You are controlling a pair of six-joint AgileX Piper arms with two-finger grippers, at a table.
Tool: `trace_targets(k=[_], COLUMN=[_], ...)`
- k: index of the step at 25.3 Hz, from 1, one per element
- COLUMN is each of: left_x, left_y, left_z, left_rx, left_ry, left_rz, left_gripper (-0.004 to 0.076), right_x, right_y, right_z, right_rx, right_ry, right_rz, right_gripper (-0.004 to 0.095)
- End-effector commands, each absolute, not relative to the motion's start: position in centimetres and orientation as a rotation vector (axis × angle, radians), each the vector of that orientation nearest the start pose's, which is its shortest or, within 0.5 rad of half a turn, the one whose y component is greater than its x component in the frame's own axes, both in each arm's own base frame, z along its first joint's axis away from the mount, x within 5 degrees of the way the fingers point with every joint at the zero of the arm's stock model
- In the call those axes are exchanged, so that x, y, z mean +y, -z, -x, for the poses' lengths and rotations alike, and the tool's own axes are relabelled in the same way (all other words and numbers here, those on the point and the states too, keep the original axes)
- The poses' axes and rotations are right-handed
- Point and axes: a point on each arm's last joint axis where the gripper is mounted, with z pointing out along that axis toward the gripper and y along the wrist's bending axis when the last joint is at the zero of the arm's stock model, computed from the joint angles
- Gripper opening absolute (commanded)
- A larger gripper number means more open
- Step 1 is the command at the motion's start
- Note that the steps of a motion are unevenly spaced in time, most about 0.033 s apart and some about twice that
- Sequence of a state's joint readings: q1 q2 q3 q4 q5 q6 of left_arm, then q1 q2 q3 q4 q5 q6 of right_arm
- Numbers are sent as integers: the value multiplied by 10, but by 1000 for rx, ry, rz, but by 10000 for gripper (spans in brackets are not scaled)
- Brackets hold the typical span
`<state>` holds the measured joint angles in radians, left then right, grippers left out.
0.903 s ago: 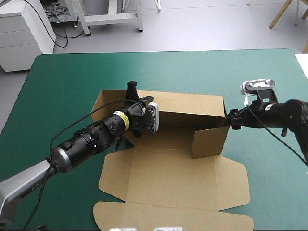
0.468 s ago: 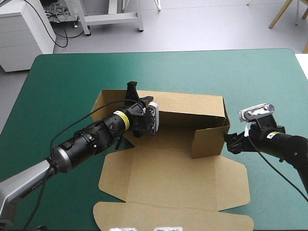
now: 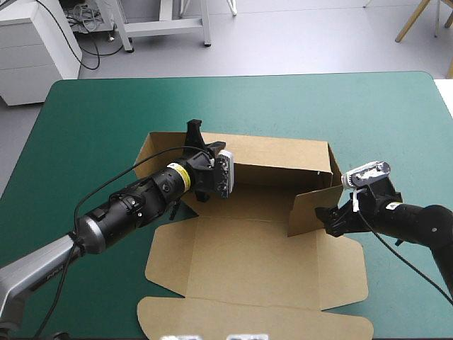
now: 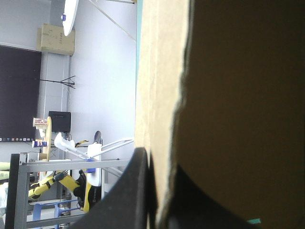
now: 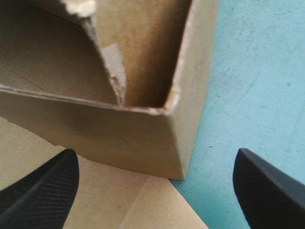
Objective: Fold the box
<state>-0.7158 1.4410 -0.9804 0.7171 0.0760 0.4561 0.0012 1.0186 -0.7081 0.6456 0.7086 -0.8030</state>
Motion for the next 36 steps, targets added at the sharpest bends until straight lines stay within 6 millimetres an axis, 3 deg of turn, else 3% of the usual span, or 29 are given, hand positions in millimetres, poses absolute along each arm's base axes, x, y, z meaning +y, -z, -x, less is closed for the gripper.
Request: trace_targets(k=[1, 14, 22, 24, 25, 27, 30, 32, 36], left_x=[-209, -209, -212, -212, -212, -212, -212, -212, -216], left_y=[-286, -286, -288, -288, -288, -288, -288, -289, -292], left_z=[-246, -246, -245, -245, -245, -245, -245, -245, -245], left_rx=[1350, 1348, 1321, 1323, 1323, 1323, 1332, 1331, 1287], left_ry=[-310, -309, -292, -290, -290, -290, -279, -268, -242], left_rz=[-1618, -1618, -1605, -1604, -1604, -1604, -1595, -1586, -1565], left_gripper=[-10, -10, -10, -10, -10, -10, 1, 106, 565], right_x=[38, 40, 47, 48, 48, 49, 51, 50, 50], right_y=[-293, -295, -286, -285, -285, -286, -286, -286, -286], right_z=[-193, -197, -204, -205, -205, -204, -202, -203, -203], right_rx=[2175, 2055, 2059, 2068, 2067, 2065, 2069, 2068, 2068], right_ry=[-369, -344, -446, -456, -455, -482, -502, -498, -497], right_rz=[479, 529, 594, 595, 595, 606, 620, 617, 616], right_gripper=[795, 687, 342, 227, 111, -21, -18, -18, -19])
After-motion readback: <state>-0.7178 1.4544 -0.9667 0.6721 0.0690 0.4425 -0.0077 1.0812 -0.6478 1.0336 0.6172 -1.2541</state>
